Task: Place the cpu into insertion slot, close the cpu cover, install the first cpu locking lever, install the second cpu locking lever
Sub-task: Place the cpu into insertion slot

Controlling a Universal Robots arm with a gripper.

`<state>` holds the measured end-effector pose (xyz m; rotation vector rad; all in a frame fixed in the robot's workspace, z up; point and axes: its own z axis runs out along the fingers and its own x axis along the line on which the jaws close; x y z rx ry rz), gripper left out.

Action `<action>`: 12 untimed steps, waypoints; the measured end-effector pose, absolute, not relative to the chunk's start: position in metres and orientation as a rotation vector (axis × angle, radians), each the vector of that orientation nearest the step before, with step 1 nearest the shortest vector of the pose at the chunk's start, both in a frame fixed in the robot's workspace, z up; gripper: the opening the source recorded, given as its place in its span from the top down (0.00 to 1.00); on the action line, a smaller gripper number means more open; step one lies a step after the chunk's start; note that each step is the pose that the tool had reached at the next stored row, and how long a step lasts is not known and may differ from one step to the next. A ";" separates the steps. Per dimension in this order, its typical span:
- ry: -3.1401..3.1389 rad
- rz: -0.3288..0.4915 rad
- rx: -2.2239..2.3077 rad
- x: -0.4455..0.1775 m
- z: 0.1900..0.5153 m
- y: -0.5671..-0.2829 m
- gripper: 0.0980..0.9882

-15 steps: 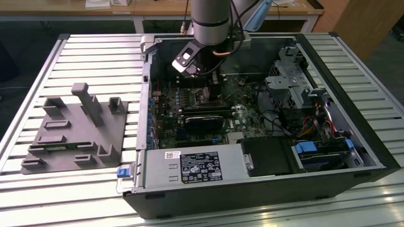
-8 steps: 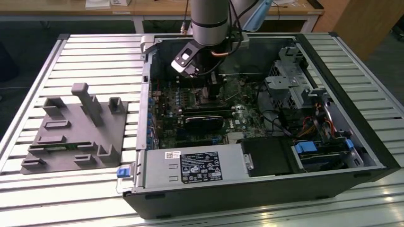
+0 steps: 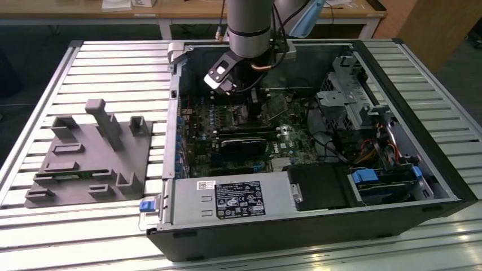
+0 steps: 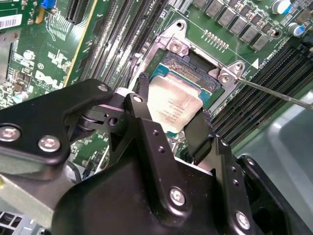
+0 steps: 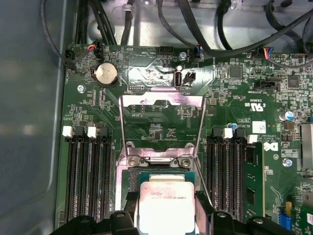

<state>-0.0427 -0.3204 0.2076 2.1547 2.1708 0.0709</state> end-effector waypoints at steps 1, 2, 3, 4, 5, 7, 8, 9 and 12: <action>2.171 0.072 2.155 -0.043 0.207 -0.320 0.50; 2.172 0.073 2.156 -0.044 0.206 -0.320 0.50; 2.173 0.076 2.157 -0.044 0.206 -0.320 0.50; 2.175 0.080 2.159 -0.044 0.205 -0.320 0.50; 2.176 0.084 2.161 -0.044 0.204 -0.320 0.50; 2.178 0.090 2.164 -0.044 0.202 -0.320 0.50; 2.178 0.091 2.165 -0.044 0.201 -0.320 0.50; 2.179 0.092 2.165 -0.044 0.201 -0.320 0.50; 2.179 0.095 2.167 -0.044 0.198 -0.320 0.50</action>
